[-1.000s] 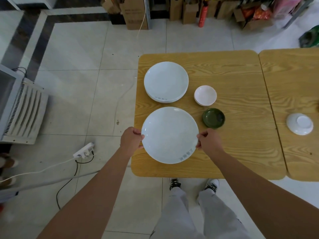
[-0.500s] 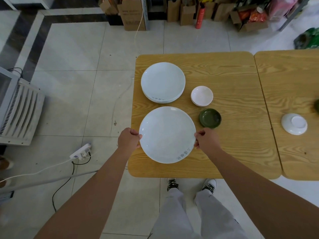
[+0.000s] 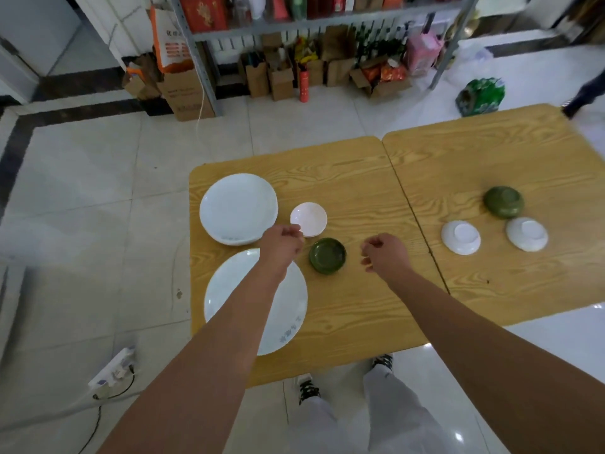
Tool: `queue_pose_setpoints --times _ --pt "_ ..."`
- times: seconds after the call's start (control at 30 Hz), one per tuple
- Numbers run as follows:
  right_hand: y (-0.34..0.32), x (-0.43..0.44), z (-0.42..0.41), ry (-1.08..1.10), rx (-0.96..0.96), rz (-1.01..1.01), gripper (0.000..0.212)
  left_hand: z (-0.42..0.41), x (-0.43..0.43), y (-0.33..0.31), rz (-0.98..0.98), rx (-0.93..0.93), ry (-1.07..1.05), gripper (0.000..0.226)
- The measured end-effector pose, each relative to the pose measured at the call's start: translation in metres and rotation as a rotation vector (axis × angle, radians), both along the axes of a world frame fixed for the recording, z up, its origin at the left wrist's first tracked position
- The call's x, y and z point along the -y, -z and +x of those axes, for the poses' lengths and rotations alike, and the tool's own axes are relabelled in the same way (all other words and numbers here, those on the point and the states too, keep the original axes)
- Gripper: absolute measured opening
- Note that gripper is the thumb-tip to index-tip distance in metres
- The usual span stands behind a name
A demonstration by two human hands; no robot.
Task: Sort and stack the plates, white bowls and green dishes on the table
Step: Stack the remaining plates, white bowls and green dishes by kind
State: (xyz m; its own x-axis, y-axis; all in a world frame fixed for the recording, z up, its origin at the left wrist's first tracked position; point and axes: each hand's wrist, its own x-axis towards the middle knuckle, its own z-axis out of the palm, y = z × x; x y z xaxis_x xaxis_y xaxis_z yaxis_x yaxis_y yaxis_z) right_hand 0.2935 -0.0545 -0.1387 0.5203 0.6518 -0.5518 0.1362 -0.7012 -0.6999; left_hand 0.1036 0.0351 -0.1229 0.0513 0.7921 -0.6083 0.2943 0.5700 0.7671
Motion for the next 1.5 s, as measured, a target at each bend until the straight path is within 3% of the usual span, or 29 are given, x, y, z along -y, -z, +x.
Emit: queue_pose_setpoints --times 0.2,0.4,0.5,0.67,0.83,1.03,1.37,1.5 --pt "0.000 0.019 0.111 0.160 -0.030 0.002 0.016 0.137 0.017 0.000 -0.060 0.092 0.182 0.022" --pt "0.009 0.030 0.212 0.375 -0.155 -0.121 0.026 0.247 0.033 0.024 -0.104 -0.074 0.334 0.018" --pt "0.022 0.034 0.250 0.372 -0.177 -0.174 0.037 0.285 0.037 0.043 -0.123 -0.146 0.351 0.016" --pt "0.039 0.033 0.283 0.313 -0.203 -0.216 0.035 0.329 0.041 0.060 -0.156 -0.212 0.351 0.015" --pt "0.050 0.032 0.299 0.191 -0.140 -0.314 0.047 0.350 0.042 0.066 -0.238 -0.322 0.357 0.014" --pt "0.057 0.020 0.291 -0.211 0.163 -0.442 0.105 0.350 0.035 0.073 -0.270 -0.373 0.307 0.029" --pt "0.072 0.007 0.275 -0.201 0.239 -0.578 0.115 0.333 0.041 0.087 -0.284 -0.247 0.297 0.028" --pt "0.071 0.004 0.267 -0.109 0.146 -0.596 0.120 0.328 0.041 0.086 -0.312 -0.216 0.247 0.021"
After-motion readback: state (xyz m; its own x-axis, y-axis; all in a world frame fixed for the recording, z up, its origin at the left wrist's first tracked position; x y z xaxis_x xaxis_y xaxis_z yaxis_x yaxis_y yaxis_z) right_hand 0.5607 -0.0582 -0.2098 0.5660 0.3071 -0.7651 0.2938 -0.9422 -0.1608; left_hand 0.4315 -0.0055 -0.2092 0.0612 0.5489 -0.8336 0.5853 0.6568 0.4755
